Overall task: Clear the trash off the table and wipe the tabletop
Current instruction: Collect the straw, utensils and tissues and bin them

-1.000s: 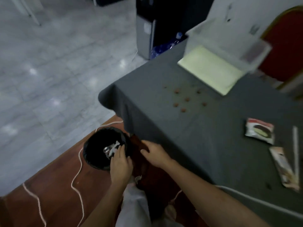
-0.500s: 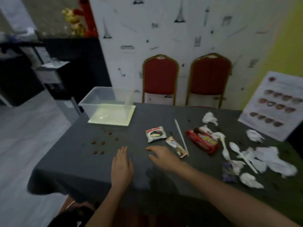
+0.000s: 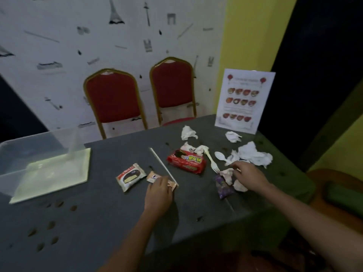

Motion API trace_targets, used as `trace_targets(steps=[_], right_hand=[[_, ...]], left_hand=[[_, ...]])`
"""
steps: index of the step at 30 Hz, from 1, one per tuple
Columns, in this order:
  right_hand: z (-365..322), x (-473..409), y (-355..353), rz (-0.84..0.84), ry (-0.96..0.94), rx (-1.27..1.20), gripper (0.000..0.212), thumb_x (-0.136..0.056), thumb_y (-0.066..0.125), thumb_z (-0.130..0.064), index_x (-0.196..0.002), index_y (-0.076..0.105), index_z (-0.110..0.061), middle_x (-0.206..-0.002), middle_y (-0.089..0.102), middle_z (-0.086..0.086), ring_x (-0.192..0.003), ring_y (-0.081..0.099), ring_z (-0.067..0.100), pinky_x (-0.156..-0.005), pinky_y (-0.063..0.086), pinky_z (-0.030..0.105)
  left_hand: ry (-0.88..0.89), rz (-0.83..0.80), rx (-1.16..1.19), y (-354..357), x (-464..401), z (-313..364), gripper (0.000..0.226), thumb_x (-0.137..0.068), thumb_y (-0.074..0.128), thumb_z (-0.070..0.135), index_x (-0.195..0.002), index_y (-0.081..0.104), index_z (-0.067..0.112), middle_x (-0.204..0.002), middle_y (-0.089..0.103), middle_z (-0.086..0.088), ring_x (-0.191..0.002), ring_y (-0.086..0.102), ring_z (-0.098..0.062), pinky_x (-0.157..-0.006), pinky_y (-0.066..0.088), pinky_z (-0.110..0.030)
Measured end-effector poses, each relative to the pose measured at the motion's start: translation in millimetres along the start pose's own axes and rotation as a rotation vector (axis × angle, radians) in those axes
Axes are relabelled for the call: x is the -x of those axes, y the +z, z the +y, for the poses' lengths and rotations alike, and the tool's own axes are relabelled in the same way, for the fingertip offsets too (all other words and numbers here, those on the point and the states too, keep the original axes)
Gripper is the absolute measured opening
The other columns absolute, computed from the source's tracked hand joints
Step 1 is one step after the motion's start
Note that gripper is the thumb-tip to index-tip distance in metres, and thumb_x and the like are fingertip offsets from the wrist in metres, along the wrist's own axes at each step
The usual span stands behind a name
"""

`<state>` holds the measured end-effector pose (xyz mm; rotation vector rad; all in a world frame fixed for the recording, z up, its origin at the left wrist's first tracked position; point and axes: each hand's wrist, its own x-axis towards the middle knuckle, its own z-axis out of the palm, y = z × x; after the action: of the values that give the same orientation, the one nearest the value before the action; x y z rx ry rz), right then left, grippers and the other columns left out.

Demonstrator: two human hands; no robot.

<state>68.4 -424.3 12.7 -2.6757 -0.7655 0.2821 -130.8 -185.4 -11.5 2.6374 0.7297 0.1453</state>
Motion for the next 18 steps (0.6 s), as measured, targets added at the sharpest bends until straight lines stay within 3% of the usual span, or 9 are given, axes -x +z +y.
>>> trace_targets(steps=[3, 8, 12, 15, 18], right_hand=[[10, 1, 4, 0.044, 0.165, 0.047, 0.029, -0.090, 0.051, -0.023, -0.117, 0.061, -0.021, -0.120, 0.064, 0.004, -0.108, 0.060, 0.025, -0.086, 0.051, 0.036], [13, -6, 12, 0.030, 0.310, 0.041, 0.030, -0.088, 0.051, -0.028, -0.117, 0.060, -0.025, -0.115, 0.064, 0.007, -0.103, 0.061, 0.026, -0.083, 0.052, 0.037], [16, -8, 14, -0.057, 0.331, 0.106, 0.039, -0.090, 0.051, -0.039, -0.127, 0.053, -0.028, -0.123, 0.055, 0.008, -0.111, 0.056, 0.027, -0.084, 0.047, 0.036], [15, -7, 21, -0.124, 0.323, 0.180, 0.045, -0.088, 0.055, -0.047, -0.127, 0.050, -0.025, -0.125, 0.054, 0.005, -0.113, 0.056, 0.025, -0.085, 0.047, 0.036], [21, -8, 33, -0.207, 0.271, 0.192, 0.042, -0.085, 0.058, -0.041, -0.121, 0.051, -0.020, -0.124, 0.055, 0.007, -0.110, 0.058, 0.026, -0.087, 0.048, 0.036]], left_hand=[[0.051, -0.111, -0.099, 9, -30, -6, 0.048, -0.094, 0.040, 0.032, -0.142, 0.036, 0.022, -0.142, 0.045, -0.006, -0.133, 0.038, -0.024, -0.111, 0.025, -0.042], [-0.019, -0.211, -0.229, 17, -66, -8, 0.045, -0.095, 0.034, 0.037, -0.138, 0.040, 0.029, -0.137, 0.049, -0.012, -0.130, 0.041, -0.029, -0.114, 0.020, -0.051], [-0.064, -0.283, -0.324, 24, -79, -4, 0.038, -0.095, 0.031, 0.040, -0.124, 0.052, 0.025, -0.127, 0.055, -0.014, -0.121, 0.048, -0.030, -0.109, 0.027, -0.049], [-0.130, -0.208, -0.324, 28, -89, -2, 0.037, -0.094, 0.037, 0.040, -0.117, 0.055, 0.017, -0.121, 0.058, -0.015, -0.115, 0.053, -0.032, -0.099, 0.040, -0.043], [-0.244, -0.181, -0.301, 30, -97, 1, 0.030, -0.093, 0.045, 0.031, -0.111, 0.059, 0.011, -0.113, 0.064, -0.014, -0.108, 0.059, -0.032, -0.090, 0.046, -0.039]])
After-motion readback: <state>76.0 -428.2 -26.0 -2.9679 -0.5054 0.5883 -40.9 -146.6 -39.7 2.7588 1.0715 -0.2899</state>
